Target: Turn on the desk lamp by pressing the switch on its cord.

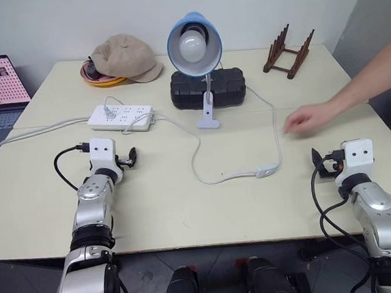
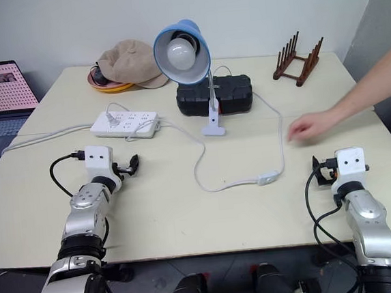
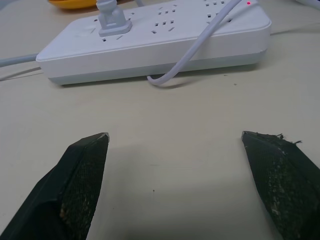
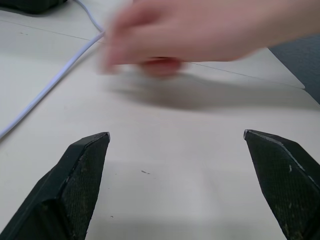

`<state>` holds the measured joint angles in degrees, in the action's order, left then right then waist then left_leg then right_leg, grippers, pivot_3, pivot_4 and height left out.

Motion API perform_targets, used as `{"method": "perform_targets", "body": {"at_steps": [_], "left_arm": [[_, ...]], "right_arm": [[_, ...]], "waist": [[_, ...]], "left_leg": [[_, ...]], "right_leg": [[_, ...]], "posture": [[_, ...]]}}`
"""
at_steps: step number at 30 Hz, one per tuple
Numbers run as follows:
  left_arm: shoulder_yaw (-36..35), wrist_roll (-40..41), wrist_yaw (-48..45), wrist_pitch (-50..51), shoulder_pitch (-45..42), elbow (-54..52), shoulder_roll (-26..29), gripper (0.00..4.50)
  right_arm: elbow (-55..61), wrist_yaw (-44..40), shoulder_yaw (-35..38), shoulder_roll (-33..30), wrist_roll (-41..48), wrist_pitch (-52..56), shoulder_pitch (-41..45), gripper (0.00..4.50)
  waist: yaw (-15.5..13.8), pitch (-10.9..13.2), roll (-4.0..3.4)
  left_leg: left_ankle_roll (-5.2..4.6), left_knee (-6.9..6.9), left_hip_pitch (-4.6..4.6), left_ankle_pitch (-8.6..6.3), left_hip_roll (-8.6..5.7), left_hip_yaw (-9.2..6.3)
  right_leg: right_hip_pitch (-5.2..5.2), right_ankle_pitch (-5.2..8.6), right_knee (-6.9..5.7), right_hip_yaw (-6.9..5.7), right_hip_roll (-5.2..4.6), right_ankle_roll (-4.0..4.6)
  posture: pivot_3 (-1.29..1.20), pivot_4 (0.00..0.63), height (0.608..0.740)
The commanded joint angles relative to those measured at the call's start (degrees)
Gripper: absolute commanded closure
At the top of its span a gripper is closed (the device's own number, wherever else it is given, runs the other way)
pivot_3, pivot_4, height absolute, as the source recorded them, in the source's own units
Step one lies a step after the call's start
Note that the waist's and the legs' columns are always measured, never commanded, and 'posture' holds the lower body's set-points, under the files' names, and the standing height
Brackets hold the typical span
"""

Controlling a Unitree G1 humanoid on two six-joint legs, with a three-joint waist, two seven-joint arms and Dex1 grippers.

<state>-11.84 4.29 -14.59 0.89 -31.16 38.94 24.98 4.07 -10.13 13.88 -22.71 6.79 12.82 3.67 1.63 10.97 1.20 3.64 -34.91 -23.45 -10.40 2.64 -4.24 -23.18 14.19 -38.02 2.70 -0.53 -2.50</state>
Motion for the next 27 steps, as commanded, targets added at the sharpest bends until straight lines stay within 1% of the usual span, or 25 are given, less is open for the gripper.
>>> {"method": "perform_targets", "body": {"at_steps": [1,3,8,12,15,16,17,18,19,23,27], "left_arm": [[-0.2,0.2,-0.3,-0.3,-0.7,-0.3,0.7,0.06],[0.3,-0.2,-0.5,-0.5,-0.6,-0.6,1.0,0.06],[0.0,0.1,-1.5,-0.7,-1.5,0.3,1.8,0.06],[0.4,1.3,-5.5,0.3,-2.0,-0.5,2.2,0.06],[2.1,1.5,-10.6,1.5,-2.3,-2.4,3.0,0.06],[3.8,2.3,-16.0,2.7,-2.5,-4.8,3.9,0.06],[6.6,3.4,-23.5,4.5,-2.6,-9.1,5.6,0.06],[8.5,4.3,-28.8,5.8,-2.6,-12.2,6.7,0.06],[9.8,4.8,-32.1,6.9,-2.7,-14.2,7.6,0.06],[13.9,9.4,-42.0,16.5,-3.4,-26.2,9.5,0.06],[19.7,12.6,-50.7,22.4,-3.4,-38.4,11.3,0.06]], "right_arm": [[1.6,0.0,0.7,0.0,-0.1,-1.1,0.3,0.00],[2.7,-0.4,0.8,-0.3,0.0,-0.8,-0.4,0.00],[3.6,-4.5,0.8,-4.0,-0.3,-0.8,-1.2,0.00],[4.8,-16.3,0.0,-10.6,4.1,0.2,-0.4,0.00],[4.9,-25.5,-1.1,-15.9,7.0,0.4,0.4,0.00],[4.5,-32.0,-2.5,-19.7,8.5,1.1,1.4,0.00],[3.1,-40.0,-4.7,-23.9,9.9,1.5,3.4,0.00],[2.0,-45.5,-6.2,-26.8,10.9,1.7,4.9,0.00],[1.0,-49.0,-7.4,-28.7,11.6,1.7,6.1,0.00],[-5.5,-58.3,-13.7,-30.6,10.2,0.1,14.1,0.00],[-13.8,-65.2,-20.1,-29.2,6.5,-3.9,22.5,0.00]], "waist": [[0.0,0.0,0.00],[0.0,0.0,0.00],[0.1,0.0,0.00],[0.1,0.0,0.00],[0.2,0.0,0.00],[0.2,0.0,0.01],[0.2,0.0,0.02],[0.3,0.1,0.02],[0.3,0.2,0.03],[0.3,0.2,0.09],[0.5,0.2,0.07]], "left_leg": [[0.00,0.00,0.00,0.00,0.00,0.00],[0.00,0.01,0.00,0.00,0.00,0.00],[0.00,0.02,-0.01,0.00,0.00,0.03],[0.00,0.02,-0.01,0.00,0.01,0.04],[0.00,0.03,-0.01,0.00,0.01,0.06],[0.00,0.04,-0.01,0.00,0.01,0.07],[0.00,0.04,-0.01,0.00,0.01,0.06],[0.00,0.04,-0.07,0.00,-0.01,0.07],[0.00,0.00,-0.11,0.00,0.00,0.08],[0.00,0.00,-0.13,0.00,0.02,0.06],[-0.01,0.03,-0.19,-0.01,0.02,0.07]], "right_leg": [[0.00,0.00,0.00,0.00,0.00,-0.01],[0.00,0.00,0.01,0.00,0.00,-0.01],[-0.01,0.01,0.04,0.01,0.00,0.01],[-0.02,0.04,0.04,0.01,0.00,0.06],[-0.02,0.04,0.06,0.03,0.00,0.06],[-0.02,0.04,0.07,0.04,0.00,0.05],[-0.02,0.04,0.07,0.02,0.00,0.05],[-0.04,0.05,0.09,0.03,0.00,0.06],[-0.08,0.09,0.08,0.04,-0.01,0.13],[-0.06,0.11,0.17,0.01,0.00,0.16],[-0.11,0.06,0.18,0.01,0.00,0.00]], "posture": [[0.00,0.150,0.740],[0.00,0.150,0.740],[0.00,0.150,0.740],[0.00,0.150,0.740],[0.00,0.150,0.740],[0.00,0.150,0.740],[0.00,0.150,0.740],[0.00,0.150,0.740],[0.00,0.150,0.740],[0.00,0.150,0.740],[0.00,0.150,0.740]]}}
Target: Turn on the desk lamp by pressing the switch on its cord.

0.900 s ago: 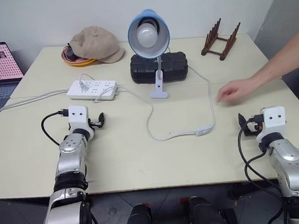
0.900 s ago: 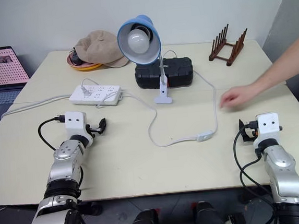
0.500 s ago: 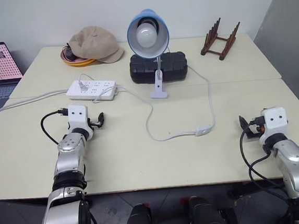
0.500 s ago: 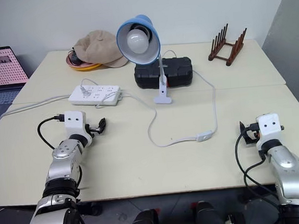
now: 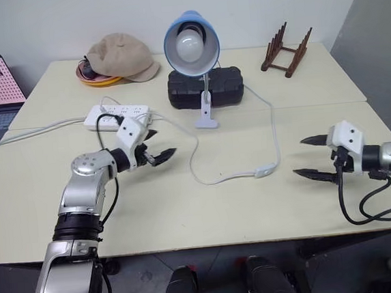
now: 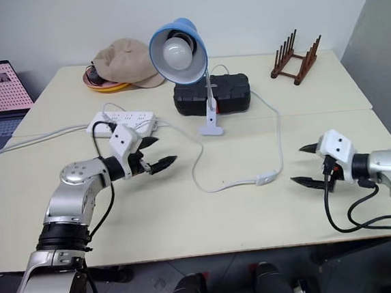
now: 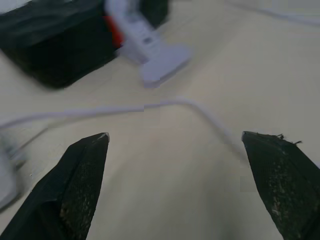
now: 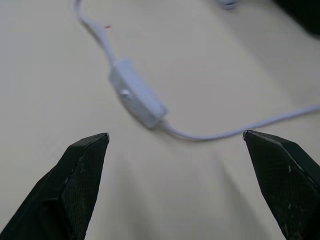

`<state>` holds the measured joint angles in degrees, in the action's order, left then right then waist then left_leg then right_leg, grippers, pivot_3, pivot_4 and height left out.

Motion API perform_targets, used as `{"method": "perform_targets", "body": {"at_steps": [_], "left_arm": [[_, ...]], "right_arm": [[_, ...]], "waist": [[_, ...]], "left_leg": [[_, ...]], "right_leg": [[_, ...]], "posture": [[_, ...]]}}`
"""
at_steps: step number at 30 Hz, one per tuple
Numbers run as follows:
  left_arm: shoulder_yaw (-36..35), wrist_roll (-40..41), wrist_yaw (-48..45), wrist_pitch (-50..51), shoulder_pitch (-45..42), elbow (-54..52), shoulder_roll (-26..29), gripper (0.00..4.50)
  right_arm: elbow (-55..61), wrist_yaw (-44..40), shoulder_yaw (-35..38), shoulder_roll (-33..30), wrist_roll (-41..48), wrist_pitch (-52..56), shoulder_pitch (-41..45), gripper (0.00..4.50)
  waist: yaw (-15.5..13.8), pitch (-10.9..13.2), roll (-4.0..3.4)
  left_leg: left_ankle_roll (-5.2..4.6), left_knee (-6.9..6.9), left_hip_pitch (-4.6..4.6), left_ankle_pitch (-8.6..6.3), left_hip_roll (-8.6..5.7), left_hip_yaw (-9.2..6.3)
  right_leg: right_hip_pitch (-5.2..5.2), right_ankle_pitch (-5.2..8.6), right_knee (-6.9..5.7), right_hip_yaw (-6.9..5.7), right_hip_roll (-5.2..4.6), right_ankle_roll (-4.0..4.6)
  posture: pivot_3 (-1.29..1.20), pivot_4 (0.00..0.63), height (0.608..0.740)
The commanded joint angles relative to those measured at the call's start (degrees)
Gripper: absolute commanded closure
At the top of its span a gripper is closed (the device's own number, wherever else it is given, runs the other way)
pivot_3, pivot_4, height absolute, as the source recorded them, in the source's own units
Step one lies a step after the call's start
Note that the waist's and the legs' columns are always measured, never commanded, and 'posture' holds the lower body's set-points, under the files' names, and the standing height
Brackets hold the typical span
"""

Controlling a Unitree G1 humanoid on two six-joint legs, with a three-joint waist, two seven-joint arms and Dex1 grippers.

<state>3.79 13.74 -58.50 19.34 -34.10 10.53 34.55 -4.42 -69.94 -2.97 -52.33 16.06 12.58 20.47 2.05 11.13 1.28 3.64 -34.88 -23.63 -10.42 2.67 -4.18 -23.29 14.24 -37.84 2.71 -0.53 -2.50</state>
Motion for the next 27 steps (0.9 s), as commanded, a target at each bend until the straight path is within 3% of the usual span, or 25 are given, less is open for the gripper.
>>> {"method": "perform_targets", "body": {"at_steps": [1,8,17,20,27], "left_arm": [[5.9,3.3,-8.8,4.4,-0.4,-12.7,2.2,0.06],[10.8,1.6,-11.4,1.9,0.1,-16.5,1.6,0.06],[10.7,1.3,-10.6,0.3,0.3,-14.6,0.5,0.06],[10.7,1.6,-11.1,0.6,0.8,-15.4,0.6,0.00],[10.5,1.6,-10.9,0.6,1.2,-15.7,0.4,0.00]], "right_arm": [[-7.4,-6.7,-4.8,1.3,-3.6,-4.4,8.0,0.00],[-19.9,-10.7,-9.7,6.9,-8.0,-9.9,17.3,0.00],[-24.4,-12.2,-10.1,10.7,-9.1,-10.8,20.1,0.00],[-25.5,-13.3,-10.3,10.9,-9.3,-11.2,20.4,0.49],[-26.8,-14.3,-10.2,11.6,-10.1,-12.2,20.8,2.26]], "waist": [[0.2,0.0,-0.04],[0.8,0.0,-0.05],[0.9,0.1,-0.06],[0.9,0.0,-0.06],[0.9,0.1,-0.06]], "left_leg": [[0.00,0.00,-0.06,0.00,0.00,0.00],[-0.01,-0.02,-0.13,0.00,0.03,-0.03],[-0.01,-0.02,-0.13,0.00,0.03,-0.03],[-0.01,-0.02,-0.13,0.00,0.03,-0.04],[-0.01,-0.03,-0.10,0.00,0.03,-0.04]], "right_leg": [[-0.04,-0.02,0.01,0.00,0.00,-0.04],[-0.14,-0.02,-0.04,-0.02,0.05,-0.05],[-0.14,-0.03,-0.07,-0.01,0.05,-0.06],[-0.14,-0.03,-0.10,-0.02,0.05,-0.06],[-0.14,-0.03,-0.15,-0.02,0.05,-0.06]], "posture": [[0.00,0.150,0.740],[0.00,0.150,0.740],[0.00,0.150,0.740],[0.00,0.150,0.740],[0.00,0.150,0.740]]}}
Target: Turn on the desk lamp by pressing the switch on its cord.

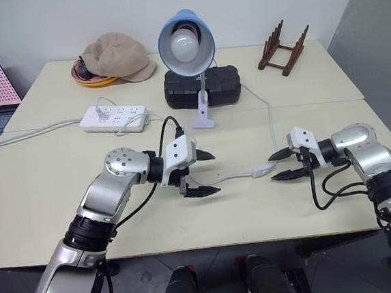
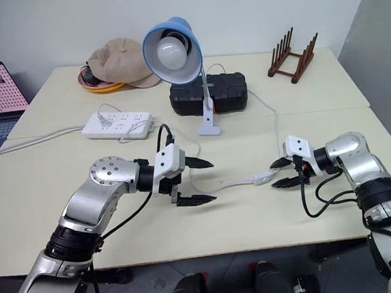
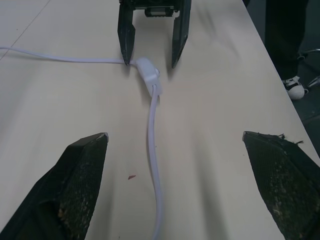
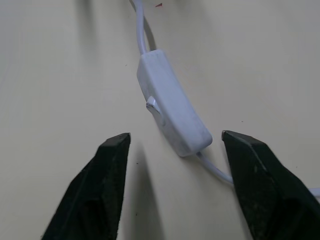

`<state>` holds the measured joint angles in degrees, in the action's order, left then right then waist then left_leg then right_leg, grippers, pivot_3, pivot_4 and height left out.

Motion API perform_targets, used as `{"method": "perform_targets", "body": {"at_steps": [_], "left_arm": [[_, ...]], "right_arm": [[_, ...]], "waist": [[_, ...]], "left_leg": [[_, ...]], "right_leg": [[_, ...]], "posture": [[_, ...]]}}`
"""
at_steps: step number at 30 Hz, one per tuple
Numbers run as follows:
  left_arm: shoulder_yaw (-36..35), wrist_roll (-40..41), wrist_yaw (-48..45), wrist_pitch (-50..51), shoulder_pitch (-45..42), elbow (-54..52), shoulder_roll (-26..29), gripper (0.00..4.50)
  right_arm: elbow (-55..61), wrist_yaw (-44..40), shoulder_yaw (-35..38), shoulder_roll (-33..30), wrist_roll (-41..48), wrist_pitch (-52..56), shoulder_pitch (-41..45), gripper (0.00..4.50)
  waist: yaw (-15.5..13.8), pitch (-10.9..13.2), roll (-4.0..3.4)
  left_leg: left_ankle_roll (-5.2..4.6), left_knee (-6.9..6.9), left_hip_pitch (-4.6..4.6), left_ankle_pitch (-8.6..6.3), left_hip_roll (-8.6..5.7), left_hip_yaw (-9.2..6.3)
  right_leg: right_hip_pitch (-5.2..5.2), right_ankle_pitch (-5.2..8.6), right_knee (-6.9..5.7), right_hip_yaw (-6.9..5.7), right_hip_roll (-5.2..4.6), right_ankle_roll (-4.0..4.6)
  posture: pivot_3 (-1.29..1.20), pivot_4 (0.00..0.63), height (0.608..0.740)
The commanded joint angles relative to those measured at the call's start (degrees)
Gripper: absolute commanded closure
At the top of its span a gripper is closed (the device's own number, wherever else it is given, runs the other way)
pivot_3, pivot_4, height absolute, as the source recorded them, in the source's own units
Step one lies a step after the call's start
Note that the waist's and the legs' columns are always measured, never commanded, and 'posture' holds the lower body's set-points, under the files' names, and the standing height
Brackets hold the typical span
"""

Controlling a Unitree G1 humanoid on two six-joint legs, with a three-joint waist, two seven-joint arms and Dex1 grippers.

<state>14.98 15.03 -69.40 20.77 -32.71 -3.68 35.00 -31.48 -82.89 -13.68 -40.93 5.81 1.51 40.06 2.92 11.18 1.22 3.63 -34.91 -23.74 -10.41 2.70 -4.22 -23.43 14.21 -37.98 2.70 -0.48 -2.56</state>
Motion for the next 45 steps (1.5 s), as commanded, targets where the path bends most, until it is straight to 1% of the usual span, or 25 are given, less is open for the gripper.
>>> {"method": "perform_targets", "body": {"at_steps": [1,5,8,12,16,19,21,25,27,28,35,43,45], "left_arm": [[-0.6,0.4,0.0,-0.7,-0.1,-1.6,-0.1,0.00],[-0.5,0.2,0.2,-1.0,-0.2,-1.1,-0.4,0.00],[-0.4,0.4,0.7,-0.7,0.2,-1.5,-1.0,0.00],[-0.5,0.8,1.0,0.3,1.3,-2.5,-1.4,0.00],[-2.2,3.8,1.8,4.5,2.1,-3.0,-2.0,0.00],[-10.2,19.4,5.8,23.7,3.0,-4.7,-5.5,0.00],[-15.1,27.8,9.2,33.4,3.9,-4.6,-7.8,0.00],[-18.6,34.2,13.7,40.0,4.7,-5.4,-10.5,0.00],[-18.7,35.6,15.1,41.3,4.6,-6.2,-11.3,0.00],[-17.8,34.9,15.4,40.9,4.7,-6.6,-11.2,0.00],[-16.6,36.2,17.5,41.4,3.1,-6.9,-13.2,0.00],[-16.0,36.7,18.2,41.8,1.7,-6.5,-14.5,0.00],[-15.4,36.3,17.7,41.5,1.6,-6.6,-14.1,0.00]], "right_arm": [[0.3,-1.4,0.6,0.3,0.2,-1.2,1.2,2.51],[0.7,-0.9,1.5,1.3,1.1,0.4,0.9,3.57],[2.0,-0.8,2.1,1.6,1.8,1.9,0.0,4.12],[4.8,-0.4,3.1,1.5,3.1,4.2,-1.7,4.14],[8.0,1.0,5.2,1.6,5.9,10.8,-2.2,4.14],[15.4,3.2,9.3,1.2,13.7,28.4,-1.7,4.14],[21.5,4.3,11.9,0.5,20.1,40.7,-2.3,4.14],[29.2,5.6,13.3,-1.2,25.3,50.0,-4.2,4.14],[31.2,7.1,14.4,-1.2,28.0,54.0,-3.8,4.14],[32.0,7.7,14.8,-1.2,29.0,55.4,-3.5,4.14],[36.9,10.4,15.0,-1.3,34.0,60.3,-3.9,4.14],[40.0,12.1,14.6,-1.8,36.8,61.2,-5.4,4.14],[40.4,12.4,14.7,-1.9,37.5,61.5,-5.6,4.14]], "waist": [[0.0,0.0,0.00],[0.0,0.0,0.00],[0.0,0.0,0.00],[0.0,0.0,0.00],[0.0,0.0,0.00],[0.0,0.0,-0.01],[0.0,0.0,0.00],[0.0,0.0,-0.06],[-0.1,0.0,-0.05],[-0.1,0.0,-0.05],[-0.1,0.0,-0.05],[-0.2,0.0,-0.05],[-0.2,0.0,-0.05]], "left_leg": [[0.00,0.00,0.00,0.00,0.00,0.00],[0.00,0.00,0.00,0.00,0.00,0.00],[0.00,0.00,-0.01,0.00,0.00,0.00],[0.00,0.00,0.00,0.00,0.00,0.00],[0.00,-0.01,0.00,0.00,0.00,-0.01],[0.00,-0.05,0.00,0.00,0.00,-0.02],[0.00,-0.08,-0.02,0.00,0.00,-0.08],[0.00,-0.07,-0.01,0.00,0.01,-0.21],[0.00,-0.07,-0.02,0.00,0.00,-0.22],[0.00,-0.09,-0.03,0.00,0.00,-0.22],[0.00,-0.12,-0.02,0.00,-0.02,-0.20],[0.00,-0.10,-0.05,0.00,-0.02,-0.19],[0.00,-0.10,-0.05,0.00,-0.02,-0.19]], "right_leg": [[0.00,0.00,0.00,0.00,0.00,0.00],[0.00,0.00,0.00,0.00,0.00,0.00],[0.00,0.00,0.00,0.00,0.00,0.00],[0.00,0.00,0.00,0.00,0.00,0.00],[0.00,0.00,-0.04,0.01,0.00,0.00],[0.00,-0.01,-0.09,0.01,0.00,0.00],[0.00,-0.01,-0.13,-0.03,0.00,-0.01],[0.03,0.00,-0.11,-0.15,0.05,0.00],[0.04,0.00,-0.11,-0.15,0.04,0.00],[0.04,0.00,-0.10,-0.16,0.05,0.00],[0.05,0.00,-0.09,-0.12,0.04,0.00],[0.04,0.00,-0.01,-0.13,0.04,0.00],[0.04,0.00,-0.02,-0.13,0.04,-0.01]], "posture": [[0.00,0.150,0.740],[0.00,0.150,0.740],[0.00,0.150,0.740],[0.00,0.150,0.740],[0.00,0.150,0.740],[0.00,0.150,0.740],[0.00,0.150,0.740],[0.00,0.150,0.740],[0.00,0.150,0.740],[0.00,0.150,0.740],[0.00,0.150,0.740],[0.00,0.150,0.740],[0.00,0.150,0.740]]}}
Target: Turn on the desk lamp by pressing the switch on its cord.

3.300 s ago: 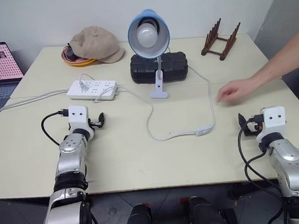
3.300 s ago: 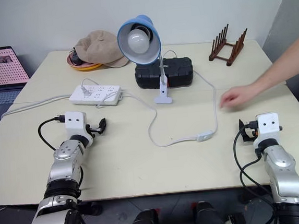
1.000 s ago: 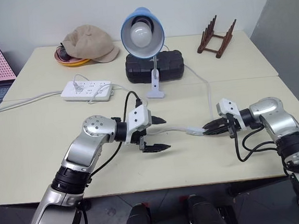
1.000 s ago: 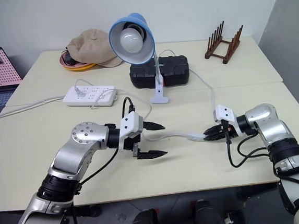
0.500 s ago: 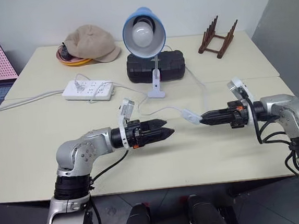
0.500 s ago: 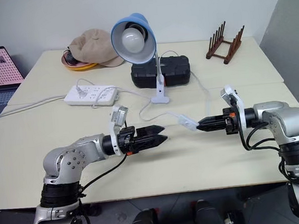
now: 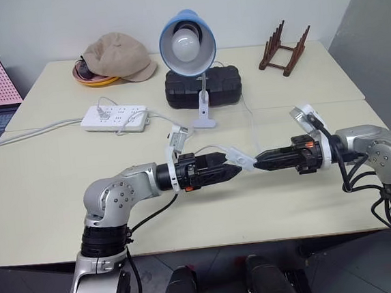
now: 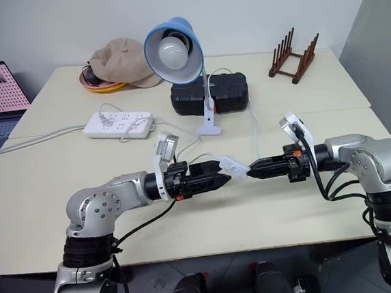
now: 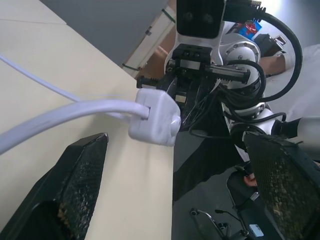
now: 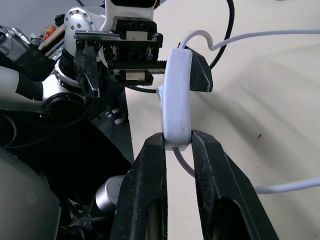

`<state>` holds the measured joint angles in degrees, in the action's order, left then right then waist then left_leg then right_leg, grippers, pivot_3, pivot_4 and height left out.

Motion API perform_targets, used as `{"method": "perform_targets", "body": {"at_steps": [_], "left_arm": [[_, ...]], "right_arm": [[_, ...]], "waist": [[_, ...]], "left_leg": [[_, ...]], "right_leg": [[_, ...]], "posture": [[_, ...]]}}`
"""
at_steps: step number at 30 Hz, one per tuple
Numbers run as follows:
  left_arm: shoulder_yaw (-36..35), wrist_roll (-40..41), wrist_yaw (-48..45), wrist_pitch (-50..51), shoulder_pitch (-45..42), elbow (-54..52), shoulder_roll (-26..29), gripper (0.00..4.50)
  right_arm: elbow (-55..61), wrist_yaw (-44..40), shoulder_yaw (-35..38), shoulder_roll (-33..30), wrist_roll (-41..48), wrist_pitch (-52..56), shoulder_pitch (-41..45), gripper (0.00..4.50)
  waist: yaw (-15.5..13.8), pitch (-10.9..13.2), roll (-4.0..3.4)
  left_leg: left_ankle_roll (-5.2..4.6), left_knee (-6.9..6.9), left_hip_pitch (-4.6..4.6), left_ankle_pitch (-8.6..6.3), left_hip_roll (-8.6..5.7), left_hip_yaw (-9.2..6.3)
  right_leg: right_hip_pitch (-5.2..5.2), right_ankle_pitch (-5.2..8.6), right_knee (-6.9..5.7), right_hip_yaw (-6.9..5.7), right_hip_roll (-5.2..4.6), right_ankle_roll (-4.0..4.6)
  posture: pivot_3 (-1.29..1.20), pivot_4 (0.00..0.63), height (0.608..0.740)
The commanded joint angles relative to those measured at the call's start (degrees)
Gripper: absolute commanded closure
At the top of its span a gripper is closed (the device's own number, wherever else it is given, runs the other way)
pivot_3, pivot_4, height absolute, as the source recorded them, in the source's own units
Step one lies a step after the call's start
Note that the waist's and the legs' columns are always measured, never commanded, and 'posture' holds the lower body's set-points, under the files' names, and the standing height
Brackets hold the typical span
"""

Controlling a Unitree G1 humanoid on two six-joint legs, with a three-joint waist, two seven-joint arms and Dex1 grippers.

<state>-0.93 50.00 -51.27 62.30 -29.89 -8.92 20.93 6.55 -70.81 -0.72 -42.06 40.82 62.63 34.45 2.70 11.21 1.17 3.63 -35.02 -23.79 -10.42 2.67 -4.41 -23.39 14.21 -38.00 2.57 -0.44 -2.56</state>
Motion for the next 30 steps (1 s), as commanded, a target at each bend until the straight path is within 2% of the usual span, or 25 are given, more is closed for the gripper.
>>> {"method": "perform_targets", "body": {"at_steps": [1,6,7,11,16,21,30], "left_arm": [[0.6,1.4,-0.4,0.0,-1.3,-1.3,0.0,0.00],[1.0,1.2,0.1,-0.8,-1.3,-1.2,-0.3,0.00],[1.0,1.1,0.2,-0.9,-1.3,-1.2,-0.4,0.29],[0.4,2.0,0.5,-0.6,-1.3,-1.3,-0.4,0.82],[0.2,2.2,0.4,-0.4,-1.3,-1.4,0.0,1.81],[-0.1,2.5,0.5,-0.2,-1.9,-0.8,0.0,2.62],[0.4,2.4,0.2,-0.1,-2.0,-0.7,0.2,4.39]], "right_arm": [[2.4,0.5,1.8,-0.8,2.8,0.5,0.1,4.14],[2.5,0.9,1.6,-1.3,3.5,0.6,0.2,4.14],[2.5,0.8,1.4,-1.5,3.4,0.3,0.2,4.14],[2.4,0.6,1.0,-2.0,3.4,-0.1,0.1,4.14],[2.3,0.5,0.7,-2.3,3.3,-0.6,0.0,4.14],[2.1,0.4,0.3,-2.5,3.3,-0.8,0.2,4.14],[2.4,1.1,0.2,-2.5,4.3,-0.6,0.6,4.14]], "waist": [[0.0,0.0,0.00],[0.0,0.0,0.00],[0.0,0.0,0.00],[0.0,0.0,0.00],[0.0,0.0,0.00],[0.0,0.0,0.00],[0.0,0.0,0.00]], "left_leg": [[0.00,0.00,0.00,0.00,0.00,0.00],[0.00,0.00,0.00,0.00,0.00,0.00],[0.00,0.00,0.00,0.00,0.00,0.00],[0.00,0.00,-0.01,0.00,0.00,0.00],[0.00,0.00,-0.01,0.00,0.00,0.00],[0.00,0.00,-0.01,0.00,0.00,0.00],[0.00,0.01,-0.02,0.00,0.00,0.00]], "right_leg": [[0.00,0.00,0.00,0.00,0.00,0.00],[0.00,0.00,0.01,0.00,0.00,0.01],[0.00,0.01,0.01,0.00,0.00,0.01],[0.00,0.00,0.03,0.00,0.00,0.01],[0.00,0.01,0.03,0.00,0.00,0.01],[0.00,0.01,0.03,0.00,0.00,0.02],[-0.01,0.01,0.04,0.00,0.00,0.01]], "posture": [[0.00,0.150,0.740],[0.00,0.150,0.740],[0.00,0.150,0.740],[0.00,0.150,0.740],[0.00,0.150,0.740],[0.00,0.150,0.740],[0.00,0.150,0.740]]}}
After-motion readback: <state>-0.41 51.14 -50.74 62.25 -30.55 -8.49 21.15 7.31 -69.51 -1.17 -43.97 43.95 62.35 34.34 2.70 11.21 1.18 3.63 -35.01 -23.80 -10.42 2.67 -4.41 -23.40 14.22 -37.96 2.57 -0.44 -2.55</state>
